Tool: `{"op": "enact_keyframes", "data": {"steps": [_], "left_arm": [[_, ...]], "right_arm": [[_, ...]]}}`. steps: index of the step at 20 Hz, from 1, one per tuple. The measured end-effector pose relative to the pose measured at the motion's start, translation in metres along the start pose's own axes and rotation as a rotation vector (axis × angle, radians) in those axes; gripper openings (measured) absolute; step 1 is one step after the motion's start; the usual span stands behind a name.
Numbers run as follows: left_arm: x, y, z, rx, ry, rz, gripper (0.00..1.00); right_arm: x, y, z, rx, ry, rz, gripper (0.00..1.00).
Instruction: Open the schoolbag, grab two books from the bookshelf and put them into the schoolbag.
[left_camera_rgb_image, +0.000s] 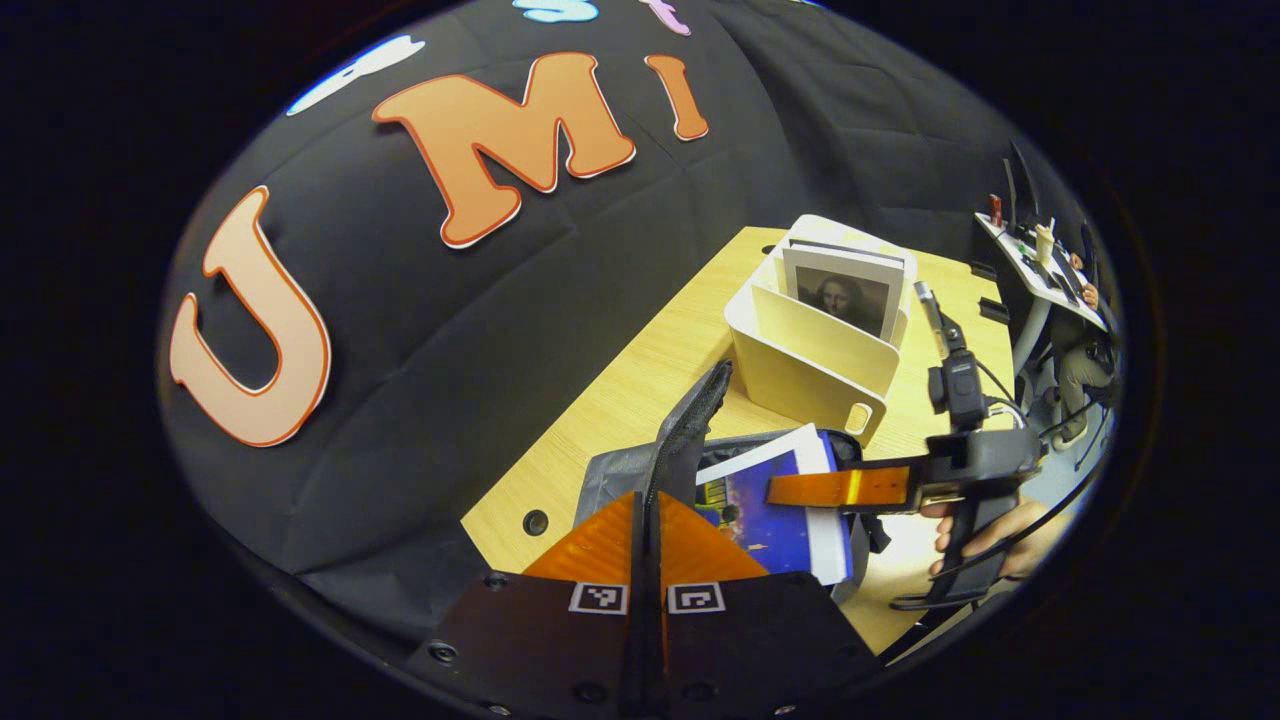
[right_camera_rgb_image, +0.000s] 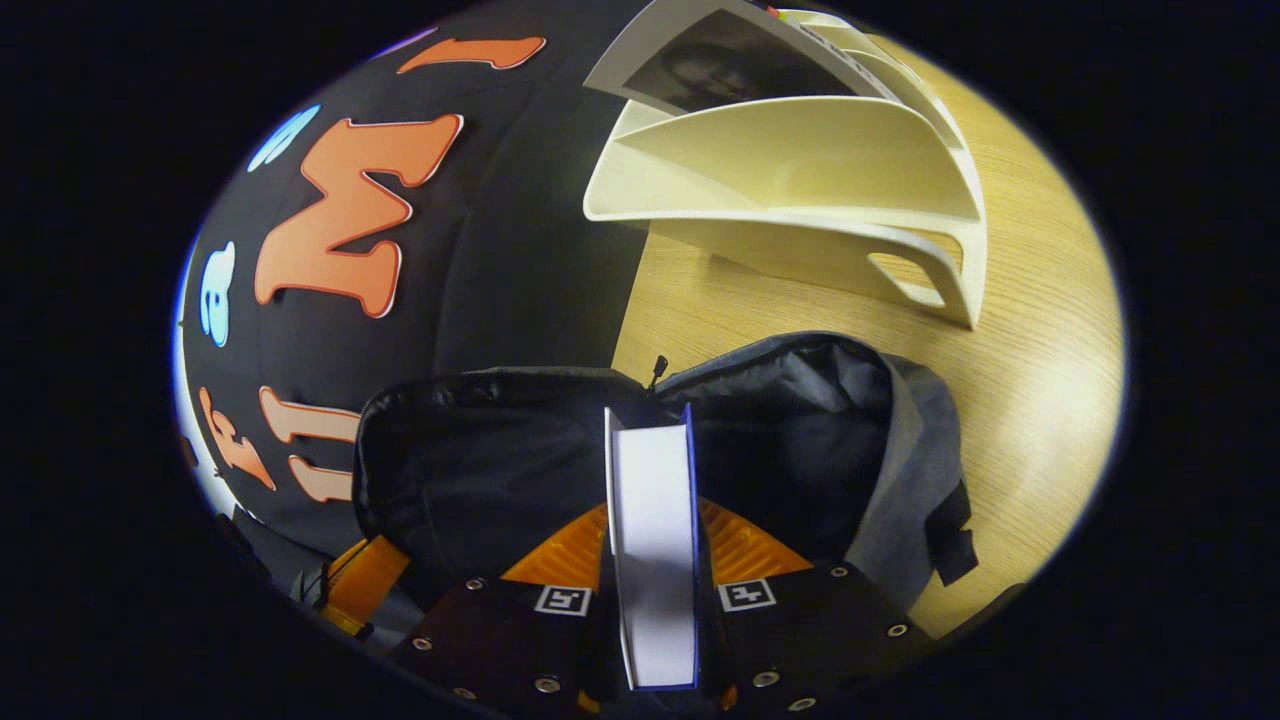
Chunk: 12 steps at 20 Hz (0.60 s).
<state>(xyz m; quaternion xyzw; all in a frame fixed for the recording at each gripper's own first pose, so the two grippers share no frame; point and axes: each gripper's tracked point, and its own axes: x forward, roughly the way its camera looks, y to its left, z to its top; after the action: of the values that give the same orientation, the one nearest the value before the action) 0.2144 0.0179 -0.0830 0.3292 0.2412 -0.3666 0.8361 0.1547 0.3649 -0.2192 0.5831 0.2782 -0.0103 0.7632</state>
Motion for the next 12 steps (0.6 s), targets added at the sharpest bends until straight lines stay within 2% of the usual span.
{"op": "enact_keyframes", "data": {"steps": [4, 5, 6, 7, 8, 9, 12], "left_arm": [[0.004, -0.006, -0.008, 0.015, 0.017, -0.012, 0.01], [0.007, -0.005, -0.008, 0.015, 0.023, -0.008, 0.00], [0.007, -0.004, -0.013, 0.017, 0.031, -0.008, 0.00], [0.009, -0.004, -0.016, 0.010, 0.037, -0.014, 0.00], [0.011, -0.004, -0.017, -0.003, 0.037, -0.020, 0.00], [0.011, -0.004, -0.017, -0.014, 0.034, -0.025, 0.01], [0.013, -0.001, -0.021, -0.044, 0.034, -0.029, 0.01]], "right_arm": [[0.026, -0.004, -0.007, 0.051, -0.015, -0.052, 0.35], [0.029, -0.011, -0.011, 0.054, 0.001, -0.096, 0.39], [0.030, -0.018, -0.013, 0.055, 0.019, -0.127, 0.46], [0.027, -0.021, -0.013, 0.060, 0.027, -0.150, 0.83], [0.023, -0.024, -0.012, 0.062, 0.037, -0.169, 0.79], [0.017, -0.027, -0.012, 0.057, 0.047, -0.190, 0.94], [0.001, -0.037, -0.006, 0.032, 0.071, -0.229, 0.98]]}}
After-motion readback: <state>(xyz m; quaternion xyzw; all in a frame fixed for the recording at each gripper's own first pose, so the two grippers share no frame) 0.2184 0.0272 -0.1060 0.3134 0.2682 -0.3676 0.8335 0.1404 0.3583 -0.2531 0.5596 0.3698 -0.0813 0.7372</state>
